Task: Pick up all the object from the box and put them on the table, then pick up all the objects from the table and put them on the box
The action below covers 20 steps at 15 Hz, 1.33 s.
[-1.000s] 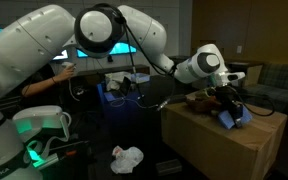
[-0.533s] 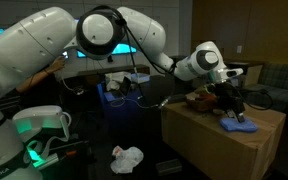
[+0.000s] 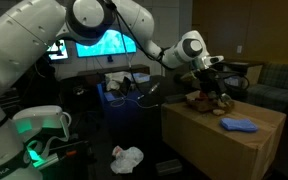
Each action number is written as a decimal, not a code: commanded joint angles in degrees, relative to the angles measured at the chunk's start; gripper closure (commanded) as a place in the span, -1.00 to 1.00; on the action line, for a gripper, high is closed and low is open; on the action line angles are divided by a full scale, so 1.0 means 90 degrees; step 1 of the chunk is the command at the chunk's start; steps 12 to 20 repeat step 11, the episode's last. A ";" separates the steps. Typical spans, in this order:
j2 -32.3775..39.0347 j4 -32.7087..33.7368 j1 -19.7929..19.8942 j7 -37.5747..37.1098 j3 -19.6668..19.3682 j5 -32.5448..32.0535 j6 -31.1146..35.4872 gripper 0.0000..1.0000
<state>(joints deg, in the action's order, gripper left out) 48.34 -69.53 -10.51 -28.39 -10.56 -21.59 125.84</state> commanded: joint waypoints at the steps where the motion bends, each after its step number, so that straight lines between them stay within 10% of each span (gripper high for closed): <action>1: -0.1357 -0.1516 0.0103 0.0913 0.0556 0.0516 0.0078 -1.00; 10: -0.3974 -0.4326 0.0066 0.0766 0.1073 0.1248 -0.0250 -1.00; 11: -0.3141 -0.3386 0.0118 0.0934 0.1052 0.1082 -0.0378 -1.00; 20: -0.3141 -0.3386 0.0118 0.0934 0.1052 0.1082 -0.0378 -1.00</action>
